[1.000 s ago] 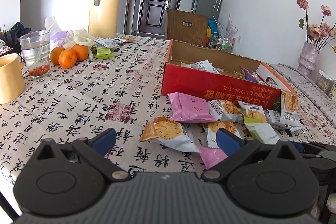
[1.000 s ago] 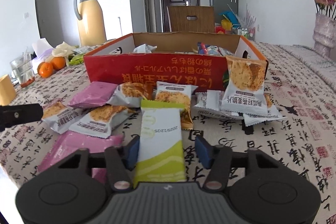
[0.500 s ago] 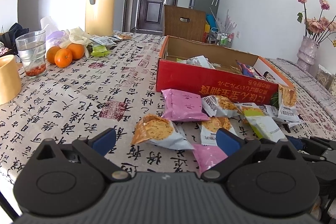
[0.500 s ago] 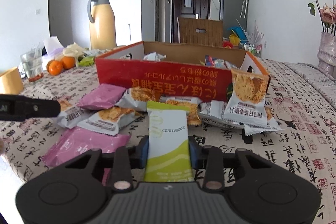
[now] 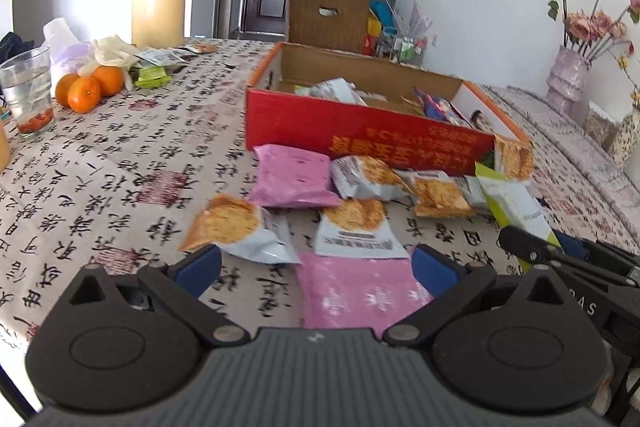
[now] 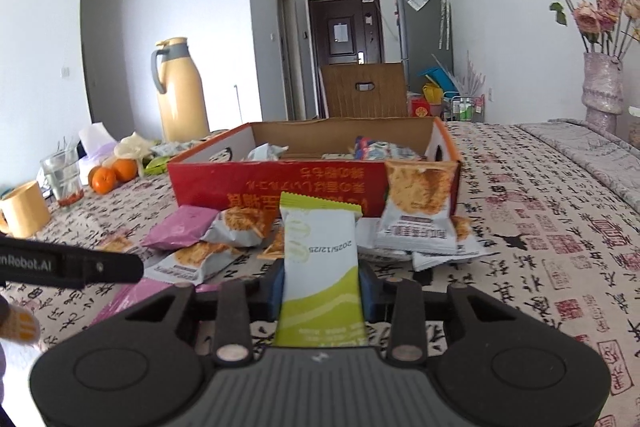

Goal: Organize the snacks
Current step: 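Grasp the green-white bar with the right gripper while the left gripper grasps the pink packet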

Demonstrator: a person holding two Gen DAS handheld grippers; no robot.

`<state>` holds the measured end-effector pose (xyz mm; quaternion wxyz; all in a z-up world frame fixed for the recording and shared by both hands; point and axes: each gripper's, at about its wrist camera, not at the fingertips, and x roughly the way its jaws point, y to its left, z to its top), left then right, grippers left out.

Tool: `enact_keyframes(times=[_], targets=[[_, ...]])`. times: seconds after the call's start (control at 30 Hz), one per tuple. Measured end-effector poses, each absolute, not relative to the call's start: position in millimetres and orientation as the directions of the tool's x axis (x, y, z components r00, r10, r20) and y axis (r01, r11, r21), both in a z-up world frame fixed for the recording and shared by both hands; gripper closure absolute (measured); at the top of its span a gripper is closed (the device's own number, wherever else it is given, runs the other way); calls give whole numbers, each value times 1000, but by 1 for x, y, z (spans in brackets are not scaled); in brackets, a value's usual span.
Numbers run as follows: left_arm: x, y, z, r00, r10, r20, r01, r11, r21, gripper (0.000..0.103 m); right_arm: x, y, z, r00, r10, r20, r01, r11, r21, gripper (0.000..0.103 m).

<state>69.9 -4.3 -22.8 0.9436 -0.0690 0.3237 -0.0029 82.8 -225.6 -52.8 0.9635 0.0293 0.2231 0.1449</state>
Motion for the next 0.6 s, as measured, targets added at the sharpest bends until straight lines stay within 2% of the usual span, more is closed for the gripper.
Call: enact_keyframes(times=[0.4, 0.6], targets=[[82, -42, -28, 756, -61, -652, -9, 995, -103, 0, 85, -249, -61, 865, 282, -416, -235, 959, 160, 68], [89, -49, -36, 730, -15, -684, -36, 998, -60, 0, 87, -254, -65, 861, 291, -417, -236, 955, 180, 68]])
